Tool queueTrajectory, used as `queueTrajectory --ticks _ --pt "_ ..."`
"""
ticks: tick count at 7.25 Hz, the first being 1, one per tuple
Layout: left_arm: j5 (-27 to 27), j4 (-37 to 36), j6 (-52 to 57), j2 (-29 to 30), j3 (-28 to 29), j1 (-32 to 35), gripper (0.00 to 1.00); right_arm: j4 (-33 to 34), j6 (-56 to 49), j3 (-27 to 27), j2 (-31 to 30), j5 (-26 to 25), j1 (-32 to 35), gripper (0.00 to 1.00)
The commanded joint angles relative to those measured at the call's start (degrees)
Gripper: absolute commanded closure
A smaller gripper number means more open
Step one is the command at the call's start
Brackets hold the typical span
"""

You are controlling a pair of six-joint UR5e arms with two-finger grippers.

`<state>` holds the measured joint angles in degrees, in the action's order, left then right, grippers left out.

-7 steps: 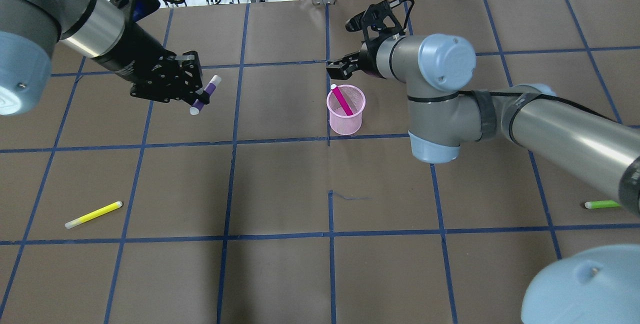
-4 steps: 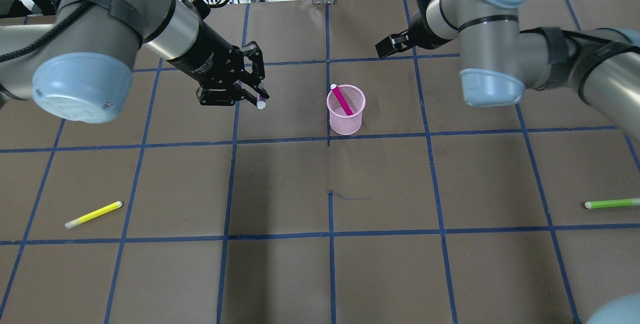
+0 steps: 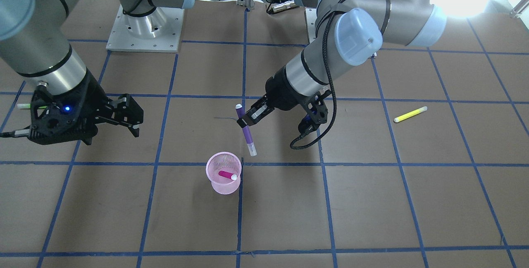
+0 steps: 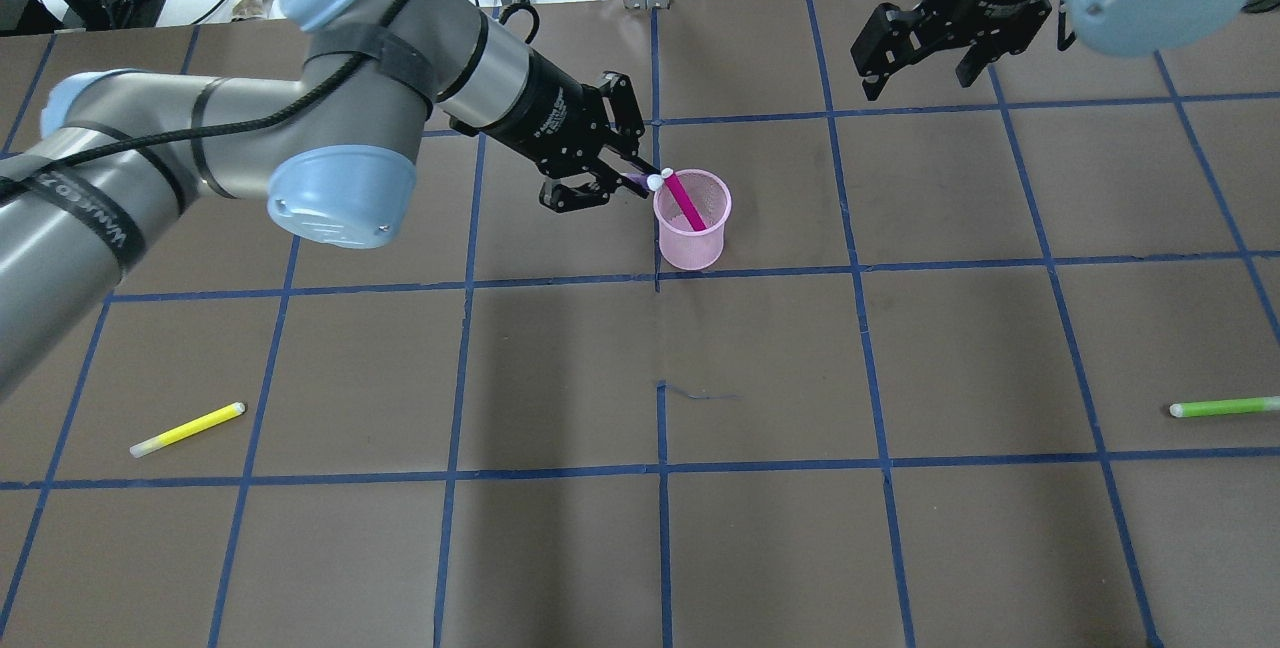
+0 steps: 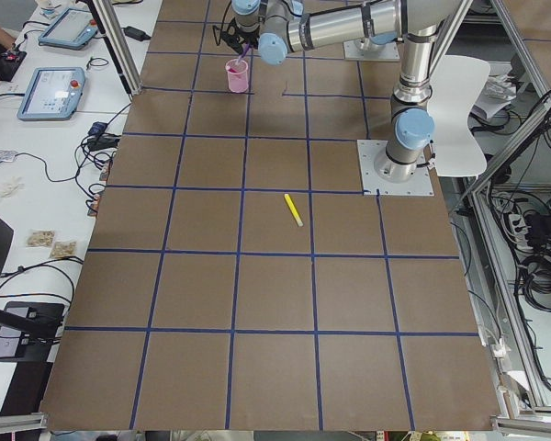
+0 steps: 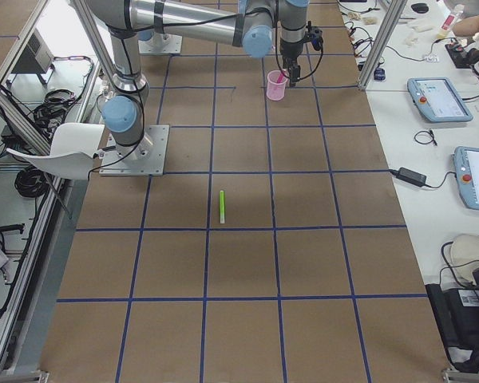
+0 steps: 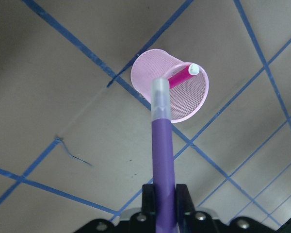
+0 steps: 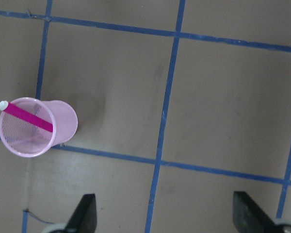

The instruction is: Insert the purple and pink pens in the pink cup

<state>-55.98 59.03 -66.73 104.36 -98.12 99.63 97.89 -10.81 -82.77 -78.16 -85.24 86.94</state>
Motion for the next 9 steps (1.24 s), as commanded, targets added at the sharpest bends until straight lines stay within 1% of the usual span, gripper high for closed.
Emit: queueTrajectory --ticks 1,2,3,6,7,8,9 --pt "-0.1 -5.3 -12.2 4.9 1.0 2.7 1.0 -8.8 4.1 4.9 0.2 -0.2 0.0 0.0" --pt "-0.3 -6.1 -16.3 6.5 3.3 4.8 1.0 -8.9 5.5 4.9 0.9 -0.7 0.0 0.0" --pt "-0.4 -6.1 -18.5 7.7 5.1 5.9 1.0 -9.1 5.4 4.5 1.0 -4.0 -0.1 0.0" --pt "0.3 -5.7 -18.5 9.5 5.5 5.8 1.0 -9.0 5.5 4.2 1.1 -4.0 -0.1 0.0" --pt "0.3 -5.5 -18.8 10.2 5.6 5.4 0.84 -8.9 5.5 4.0 1.1 -3.5 -0.1 0.0" --pt "-0.4 -5.5 -20.0 10.5 5.5 5.1 0.48 -8.9 5.5 4.0 1.4 -3.5 -0.1 0.0" --pt "-0.4 -5.4 -20.2 10.5 5.5 4.9 0.25 -8.9 5.5 3.9 1.5 -3.4 -0.1 0.0"
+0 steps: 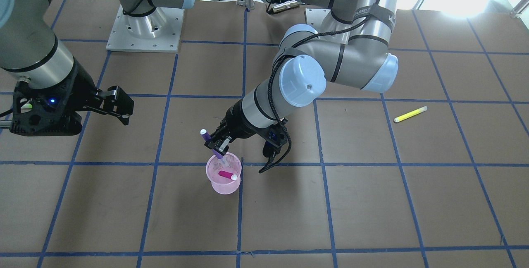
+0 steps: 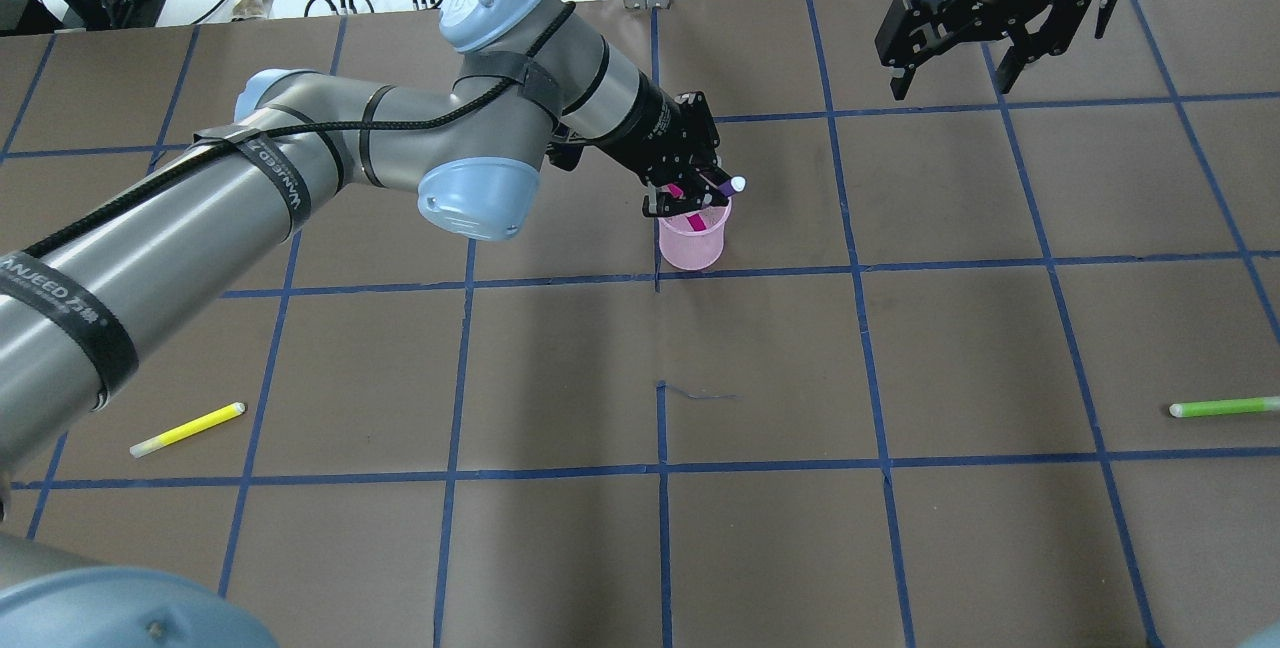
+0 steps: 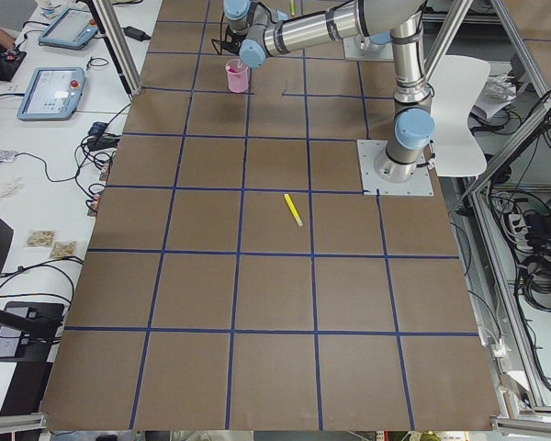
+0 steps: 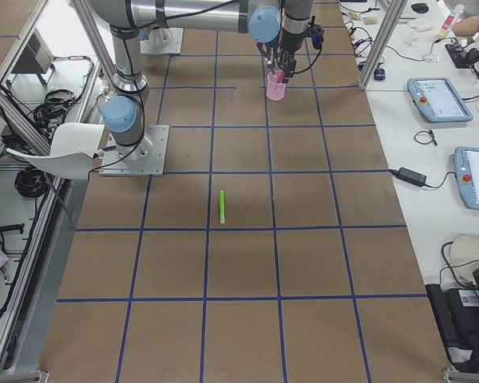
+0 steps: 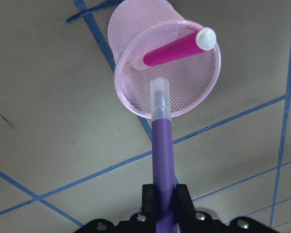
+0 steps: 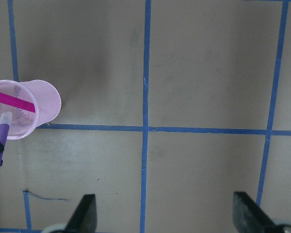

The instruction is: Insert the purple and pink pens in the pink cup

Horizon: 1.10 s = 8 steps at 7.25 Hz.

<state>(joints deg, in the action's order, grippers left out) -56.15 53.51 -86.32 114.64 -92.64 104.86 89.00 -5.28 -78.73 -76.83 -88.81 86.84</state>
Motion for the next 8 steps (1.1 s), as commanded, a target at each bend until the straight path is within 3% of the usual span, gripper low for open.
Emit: queueTrajectory --ticks 1,2,5,6,8 --pt "-0.3 0.1 -0.7 0.3 -0.1 -0.4 0.05 -0.7 0.1 -0.1 0.1 0.1 0.0 0.0" --pt "-0.2 0.1 -0.7 0.3 -0.1 -0.6 0.0 -1.1 2.1 0.2 -0.5 -0.3 0.1 0.0" --pt "-0.3 -0.3 0.9 -1.4 0.1 -2.9 0.0 -1.0 3.3 0.1 -0.2 -0.6 0.1 0.0" --pt "-0.5 0.0 8.3 -3.3 0.2 -4.6 0.0 -0.9 3.3 0.1 -0.3 -0.7 0.1 0.0" --pt "-6.0 4.2 23.6 -8.4 0.0 -5.6 0.0 -0.8 3.5 0.4 -0.8 -0.5 0.2 0.0"
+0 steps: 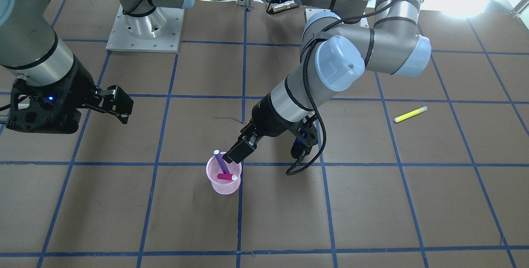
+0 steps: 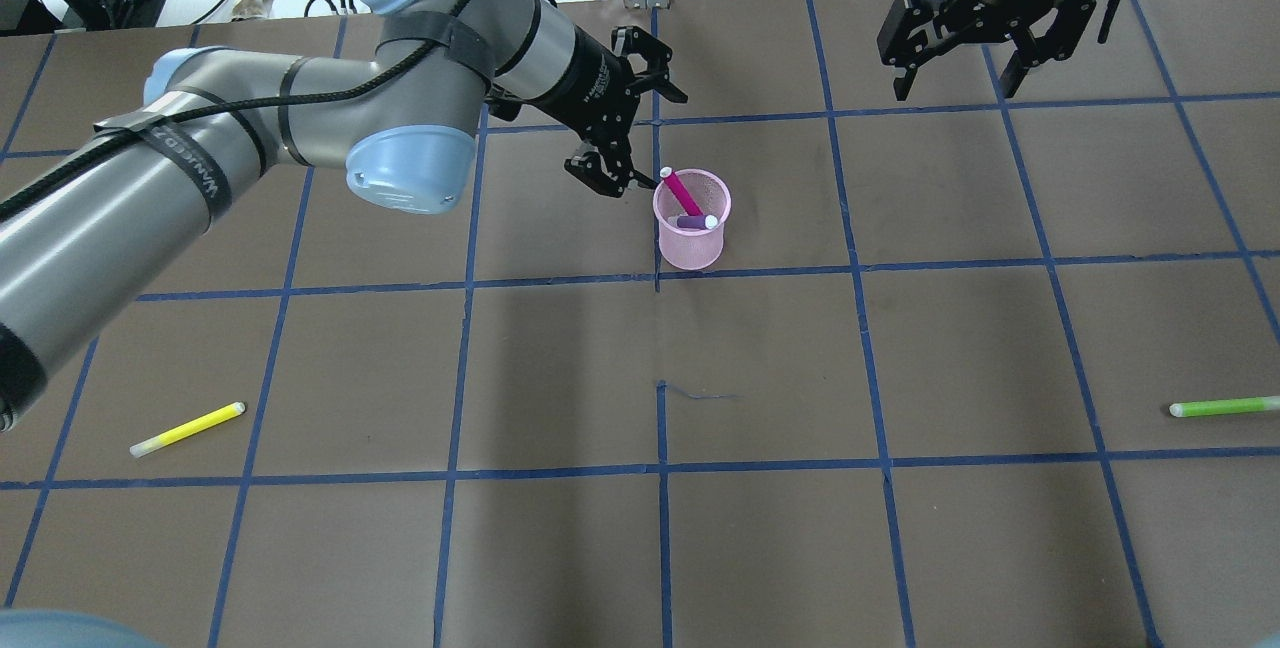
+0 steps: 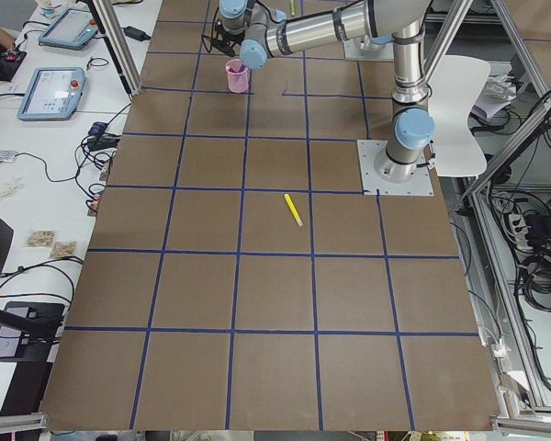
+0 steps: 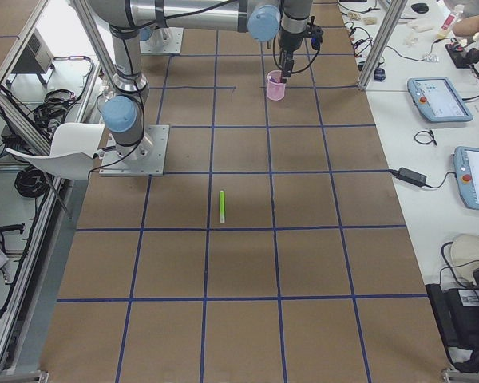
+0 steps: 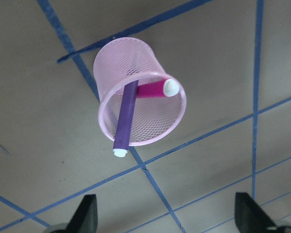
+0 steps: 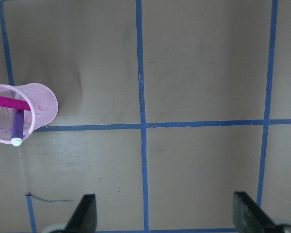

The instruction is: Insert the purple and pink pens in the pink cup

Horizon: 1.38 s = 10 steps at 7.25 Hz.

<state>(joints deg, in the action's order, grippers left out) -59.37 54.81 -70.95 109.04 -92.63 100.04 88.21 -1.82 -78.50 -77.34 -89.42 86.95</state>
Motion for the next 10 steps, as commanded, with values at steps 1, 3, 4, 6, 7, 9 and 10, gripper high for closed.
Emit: queueTrajectory --ticks 1,3,4,6,7,9,10 --pt "-7.7 10.7 18.0 -5.6 0.3 -2.2 0.0 0.1 0.6 0.4 -1.8 0.1 0.3 0.0" --pt "-21.0 22.6 41.1 -11.6 0.0 -3.4 0.0 -0.2 0.5 0.2 -2.2 0.0 0.4 0.0" --pt "-27.0 25.5 51.9 -14.9 0.0 -3.4 0.0 0.1 0.5 0.2 -2.3 0.0 0.3 0.0" --pt "-33.9 28.5 71.4 -18.7 0.0 -4.8 0.0 0.0 0.5 0.4 -2.3 0.2 0.3 0.0" --pt "-33.4 29.8 71.8 -20.1 0.5 -6.8 0.0 0.2 0.4 0.7 -2.2 0.0 0.3 0.0" --pt "-32.5 34.4 71.4 -19.7 3.4 -8.0 0.0 0.1 0.2 0.5 -2.1 -0.1 0.2 0.0" --pt "-32.0 33.9 71.3 -19.7 3.2 -7.9 0.0 0.2 0.2 0.7 -2.1 0.0 0.3 0.0"
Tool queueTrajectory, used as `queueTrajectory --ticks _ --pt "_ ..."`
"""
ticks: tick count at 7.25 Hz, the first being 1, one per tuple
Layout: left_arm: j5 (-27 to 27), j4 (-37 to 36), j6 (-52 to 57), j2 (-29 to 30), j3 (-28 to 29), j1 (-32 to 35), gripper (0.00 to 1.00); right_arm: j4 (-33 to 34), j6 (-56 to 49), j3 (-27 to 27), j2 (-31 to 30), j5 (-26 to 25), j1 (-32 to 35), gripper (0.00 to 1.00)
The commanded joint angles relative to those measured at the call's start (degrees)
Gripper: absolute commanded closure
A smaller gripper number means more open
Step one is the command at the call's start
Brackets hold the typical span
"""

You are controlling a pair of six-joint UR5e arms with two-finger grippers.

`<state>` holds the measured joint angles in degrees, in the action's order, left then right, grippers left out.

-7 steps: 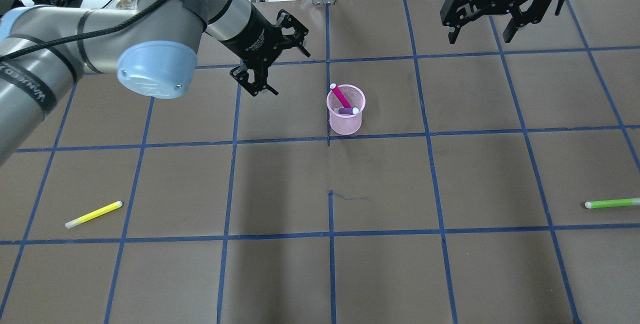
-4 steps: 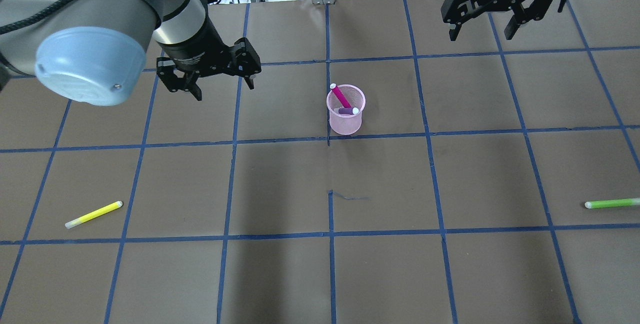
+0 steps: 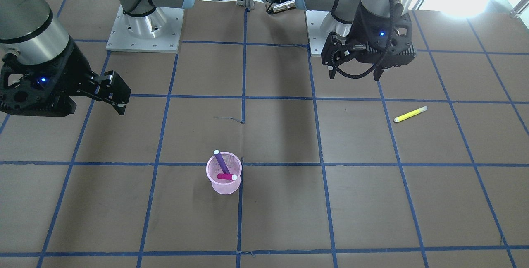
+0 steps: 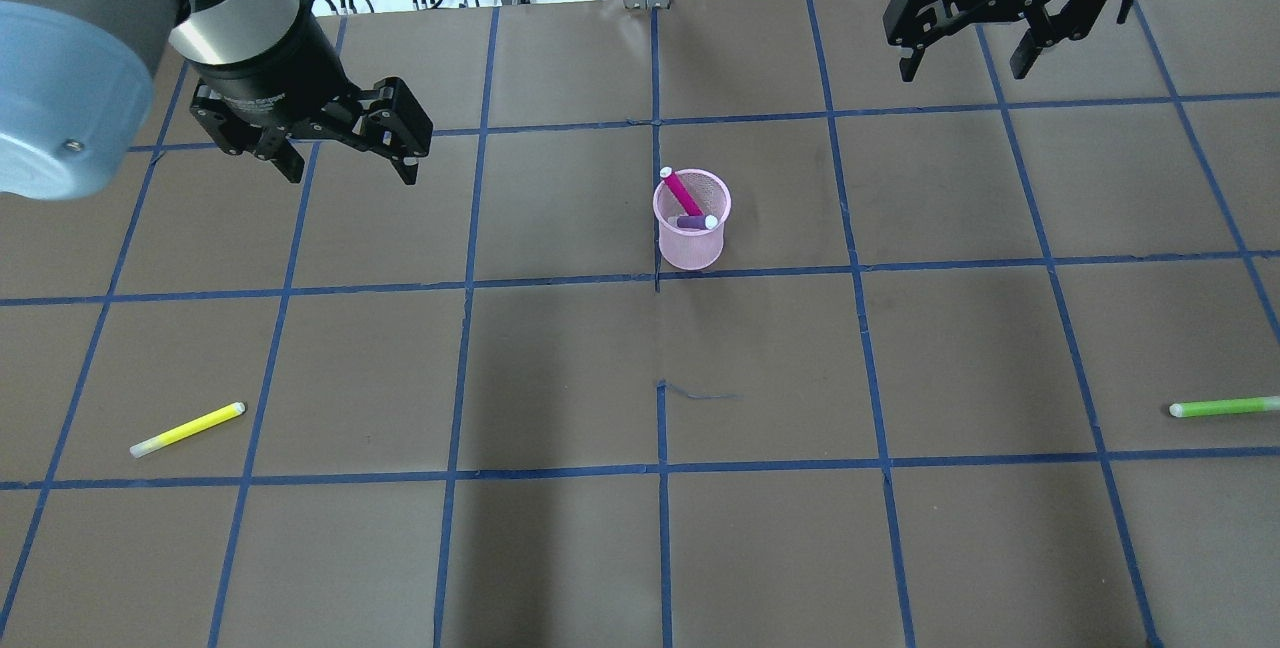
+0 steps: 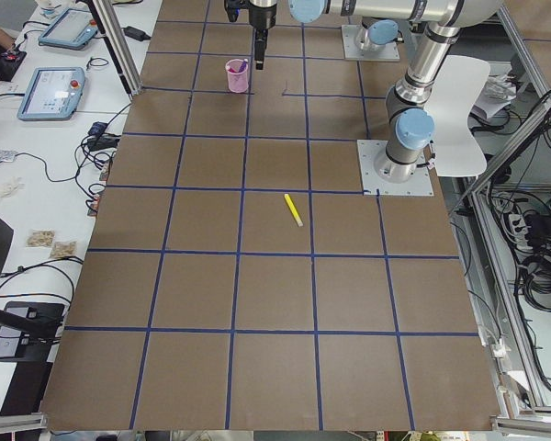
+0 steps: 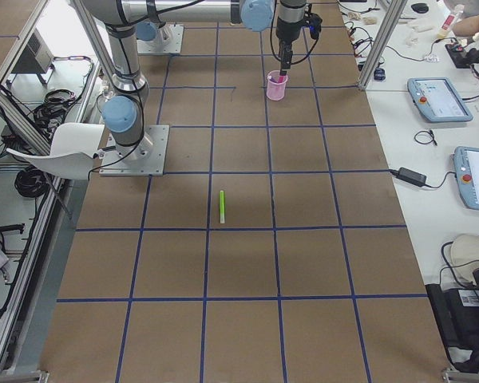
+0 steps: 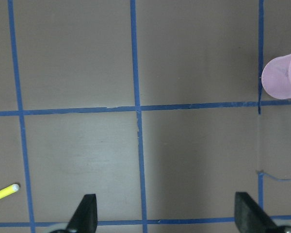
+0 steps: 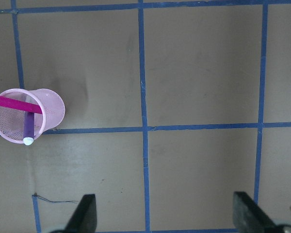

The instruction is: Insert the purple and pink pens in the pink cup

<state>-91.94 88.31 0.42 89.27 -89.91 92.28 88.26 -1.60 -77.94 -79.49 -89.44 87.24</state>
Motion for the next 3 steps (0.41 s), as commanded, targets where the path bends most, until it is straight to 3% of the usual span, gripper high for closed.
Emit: queueTrajectory --ticks 1,3 --pt "1.8 0.4 0.4 -0.1 0.7 -0.3 0.0 0.2 -0.1 0.0 0.0 0.1 0.0 0.0" --pt "1.7 0.4 0.8 -0.1 0.5 -0.3 0.0 0.2 0.1 0.1 -0.1 0.1 0.0 0.0"
